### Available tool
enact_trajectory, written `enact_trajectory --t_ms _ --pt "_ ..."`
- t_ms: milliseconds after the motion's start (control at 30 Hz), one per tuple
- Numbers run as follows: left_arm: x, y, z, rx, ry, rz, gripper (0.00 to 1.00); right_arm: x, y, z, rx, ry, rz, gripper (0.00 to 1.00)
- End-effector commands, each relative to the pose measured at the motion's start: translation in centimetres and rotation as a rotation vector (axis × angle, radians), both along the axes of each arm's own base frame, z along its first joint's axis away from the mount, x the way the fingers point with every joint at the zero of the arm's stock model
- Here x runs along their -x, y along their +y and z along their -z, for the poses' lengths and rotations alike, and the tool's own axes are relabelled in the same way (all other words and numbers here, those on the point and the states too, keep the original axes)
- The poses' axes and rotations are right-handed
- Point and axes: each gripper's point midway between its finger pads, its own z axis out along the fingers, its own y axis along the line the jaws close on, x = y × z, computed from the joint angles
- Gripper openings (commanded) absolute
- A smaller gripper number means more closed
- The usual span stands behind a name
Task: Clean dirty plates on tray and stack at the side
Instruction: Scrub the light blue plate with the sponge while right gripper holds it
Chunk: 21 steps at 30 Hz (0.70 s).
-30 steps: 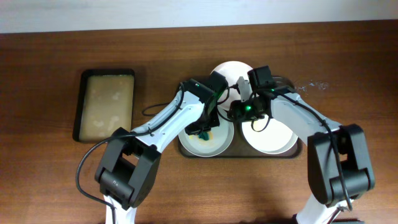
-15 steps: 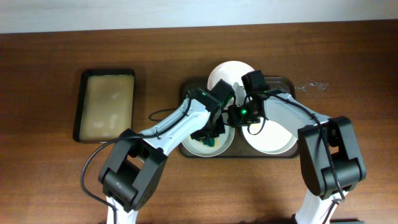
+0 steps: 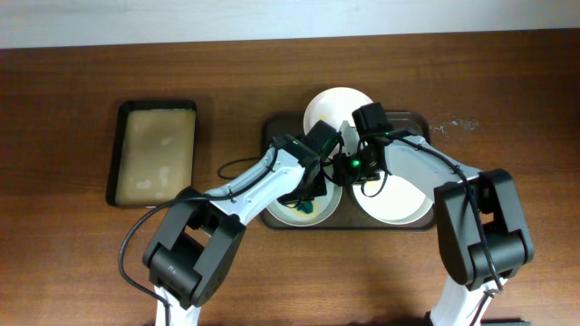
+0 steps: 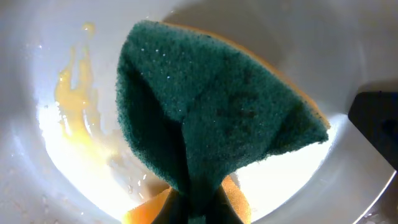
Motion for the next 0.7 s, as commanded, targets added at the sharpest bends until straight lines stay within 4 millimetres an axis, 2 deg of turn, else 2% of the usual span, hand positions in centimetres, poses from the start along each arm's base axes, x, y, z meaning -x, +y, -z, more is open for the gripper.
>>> enact_trajectory --t_ms 0,100,167,267,400,533,600,667 --pt "0.1 0.3 0.1 -0.02 -0.02 0.024 0.0 0.2 0.2 0.2 0.008 0.009 -0.011 0.04" --pt "-0.3 2.2 1.1 -0.111 -0.067 0.01 0.0 0.4 0.1 0.3 0.011 0.021 -0.011 0.04" --pt "-0.7 4.4 1.6 -0.208 -0.104 -0.003 0.0 0.7 0.1 0.4 0.015 0.033 -0.011 0.04" --pt "-1.8 8.0 0.8 -0.388 -0.183 -0.024 0.0 1.0 0.0 0.4 0.019 0.047 -0.011 0.04" --pt "-2.8 10.5 -0.9 -0.541 -0.265 -0.032 0.0 1.2 -0.1 0.5 0.021 0.056 -0.012 0.04" --pt "-3.8 10.0 -2.6 -0.528 -0.307 -0.046 0.0 1.5 -0.2 0.5 0.024 0.065 -0.012 0.04" --pt "-4.3 8.8 -3.9 -0.457 -0.321 -0.057 0.0 1.6 -0.2 0.5 0.026 0.072 -0.012 0.04" --pt "-4.5 6.3 -5.3 -0.306 -0.314 -0.063 0.0 1.6 -0.2 0.5 0.026 0.073 -0.012 0.04"
